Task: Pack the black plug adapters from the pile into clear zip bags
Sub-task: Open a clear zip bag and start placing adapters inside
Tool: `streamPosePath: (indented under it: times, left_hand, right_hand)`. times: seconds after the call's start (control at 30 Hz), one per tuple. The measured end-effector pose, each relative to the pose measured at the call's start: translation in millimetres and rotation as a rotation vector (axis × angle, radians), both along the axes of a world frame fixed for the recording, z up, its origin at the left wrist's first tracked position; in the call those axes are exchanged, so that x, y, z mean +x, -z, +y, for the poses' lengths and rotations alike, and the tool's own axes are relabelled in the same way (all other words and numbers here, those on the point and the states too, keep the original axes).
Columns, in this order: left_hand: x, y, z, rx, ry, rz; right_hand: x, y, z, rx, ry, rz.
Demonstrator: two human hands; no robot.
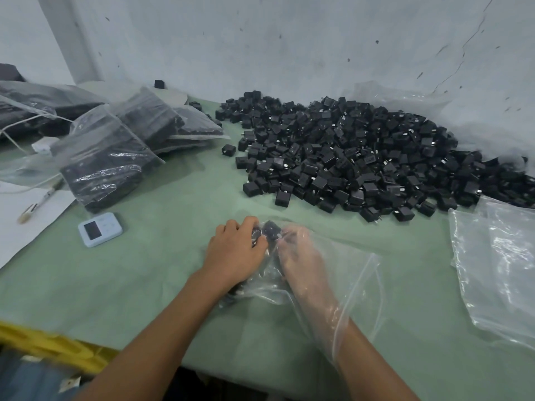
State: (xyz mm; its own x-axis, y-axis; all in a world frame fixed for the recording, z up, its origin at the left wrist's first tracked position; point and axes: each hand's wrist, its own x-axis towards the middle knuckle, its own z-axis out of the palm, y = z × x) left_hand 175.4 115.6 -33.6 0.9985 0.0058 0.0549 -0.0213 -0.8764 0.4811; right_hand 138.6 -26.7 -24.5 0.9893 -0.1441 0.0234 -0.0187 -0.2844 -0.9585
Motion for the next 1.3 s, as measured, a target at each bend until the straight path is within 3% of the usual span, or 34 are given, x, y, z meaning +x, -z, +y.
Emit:
streamPosePath:
  times: [0.17, 0.33, 0.43, 0.5, 0.53, 0.6, 0.63, 0.67, 0.77, 0.8, 0.87, 0.9, 1.0, 1.03, 1.1, 1.2, 1.3]
  left_hand:
    - [9, 2, 3, -0.018, 0.063, 0.006]
    - [11, 2, 5, -0.108, 0.087, 0.076]
    - [19, -7, 11, -0.347, -0.015, 0.19]
    - [27, -14, 12, -0.476, -0.073, 0.19]
    - [31, -16, 11, -0.441, -0.081, 0.184]
    - [38, -17, 8, -0.381, -0.04, 0.185]
    - [39, -18, 6, -0.389, 0.013, 0.211]
    - [41, -18, 4, -0.407, 0.066, 0.243]
    - [46, -17, 3, -0.484, 0.135, 0.263]
    - [47, -16, 2, -0.508, 0.151, 0.246]
    - [49, -15, -1, -0.541, 0.206, 0.212]
    - [48, -16, -4, -0.573, 0.236, 0.216]
    - [42, -22, -7, -0.725, 0.261, 0.267]
    - [39, -25, -6, -0.764, 0.236, 0.258]
    - [27, -27, -2, -0.778, 0.131, 0.154]
    - [-11, -16, 10, -0.551, -0.029, 0.037]
    - [-37, -3, 12, -0.38, 0.002, 0.15]
  right_hand:
    - [-5, -5, 0, -0.11, -0.034, -0.153]
    - [2, -14, -3, -0.185, -0.169, -0.12]
    - [17, -12, 4, -0.308, -0.206, -0.009]
    - [8, -13, 5, -0.351, -0.12, -0.078]
    - [-3, -16, 0, -0.282, -0.098, -0.045]
    - [2, -8, 4, -0.34, -0.13, -0.08]
    - [12, -10, 1, -0.414, -0.047, -0.04]
    - [20, 10, 2, -0.365, -0.055, -0.094]
    - [65, 31, 60, -0.763, 0.051, 0.162]
    - [74, 29, 70, -0.768, 0.078, 0.139]
    - [70, 32, 59, -0.604, 0.038, 0.336]
    - [71, 36, 56, -0.614, 0.005, 0.367]
    - [64, 30, 72, -1.019, -0.044, 0.399]
    - [65, 28, 65, -0.984, -0.129, 0.317]
    - [25, 25, 13, -0.626, -0.328, 0.062]
    - [3, -9, -6, -0.251, -0.221, -0.003]
    - [9, -11, -1, -0.357, -0.272, -0.002]
